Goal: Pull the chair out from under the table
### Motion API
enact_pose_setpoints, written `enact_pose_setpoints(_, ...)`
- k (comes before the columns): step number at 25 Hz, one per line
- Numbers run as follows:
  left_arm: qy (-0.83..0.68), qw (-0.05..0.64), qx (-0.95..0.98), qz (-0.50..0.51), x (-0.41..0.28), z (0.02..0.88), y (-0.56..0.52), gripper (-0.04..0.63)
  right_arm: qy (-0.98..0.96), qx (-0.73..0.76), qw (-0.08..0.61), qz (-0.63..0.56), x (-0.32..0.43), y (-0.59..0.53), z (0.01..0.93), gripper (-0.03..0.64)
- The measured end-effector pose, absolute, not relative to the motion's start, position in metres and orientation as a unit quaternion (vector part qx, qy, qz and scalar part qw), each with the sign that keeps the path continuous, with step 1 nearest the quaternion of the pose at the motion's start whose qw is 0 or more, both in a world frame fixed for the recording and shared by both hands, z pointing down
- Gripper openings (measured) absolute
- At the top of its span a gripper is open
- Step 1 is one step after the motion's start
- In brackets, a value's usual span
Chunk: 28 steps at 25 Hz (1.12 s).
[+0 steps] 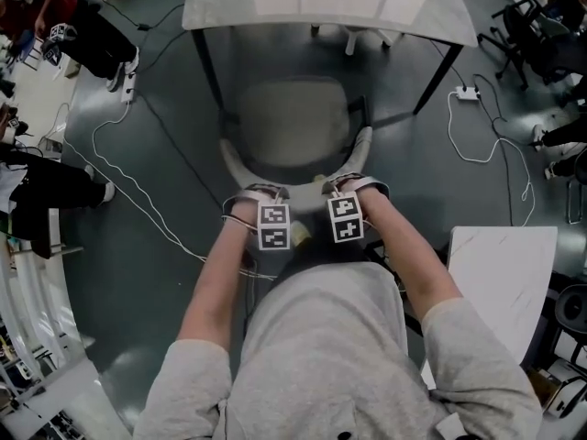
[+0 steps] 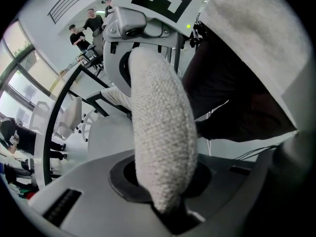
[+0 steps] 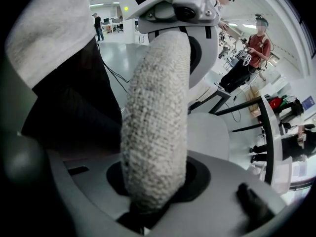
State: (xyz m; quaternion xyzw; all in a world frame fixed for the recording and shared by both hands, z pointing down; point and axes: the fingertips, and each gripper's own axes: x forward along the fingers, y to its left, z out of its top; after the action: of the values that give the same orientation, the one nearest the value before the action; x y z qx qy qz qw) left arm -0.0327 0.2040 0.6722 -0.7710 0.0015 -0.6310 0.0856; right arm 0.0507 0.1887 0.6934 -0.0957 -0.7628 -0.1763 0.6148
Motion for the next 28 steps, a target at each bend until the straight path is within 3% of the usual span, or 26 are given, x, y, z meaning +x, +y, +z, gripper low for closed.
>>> enact_pose_setpoints(28, 0.005, 0.069, -0.772, -0.632, -0.013, 0.669, 0.283, 0.098, -0.763, -0.088, 0.614, -0.183, 0.069, 0.263, 0.689, 0.103)
